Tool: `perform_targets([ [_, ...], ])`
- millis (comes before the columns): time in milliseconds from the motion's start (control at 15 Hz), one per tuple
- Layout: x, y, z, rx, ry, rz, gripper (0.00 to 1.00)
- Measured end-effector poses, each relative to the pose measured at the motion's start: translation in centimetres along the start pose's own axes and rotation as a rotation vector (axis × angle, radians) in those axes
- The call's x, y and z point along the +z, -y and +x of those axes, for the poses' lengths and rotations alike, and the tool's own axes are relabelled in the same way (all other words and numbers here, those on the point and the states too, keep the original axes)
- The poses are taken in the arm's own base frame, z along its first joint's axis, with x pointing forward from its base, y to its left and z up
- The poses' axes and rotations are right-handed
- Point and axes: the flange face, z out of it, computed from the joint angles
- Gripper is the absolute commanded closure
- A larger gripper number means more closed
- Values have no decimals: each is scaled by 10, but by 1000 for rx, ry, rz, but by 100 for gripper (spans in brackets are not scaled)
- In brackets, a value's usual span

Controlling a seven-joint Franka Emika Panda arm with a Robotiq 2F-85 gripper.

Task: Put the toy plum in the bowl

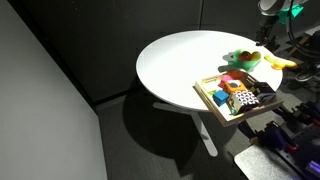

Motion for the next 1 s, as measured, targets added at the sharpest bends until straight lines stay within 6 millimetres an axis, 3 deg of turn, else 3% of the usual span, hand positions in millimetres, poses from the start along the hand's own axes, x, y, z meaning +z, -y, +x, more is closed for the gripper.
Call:
perform_targets([
  [67,-1,4,3,10,-3,2,65],
  [133,-1,8,5,18,-5,3,51],
  [200,-2,11,8,23,-6,3,15],
  [267,-3,15,10,27,-7,2,15],
  [400,-4,21,14,28,-6,-6,0],
  [1000,-10,28,15,17,-4,-24,0],
])
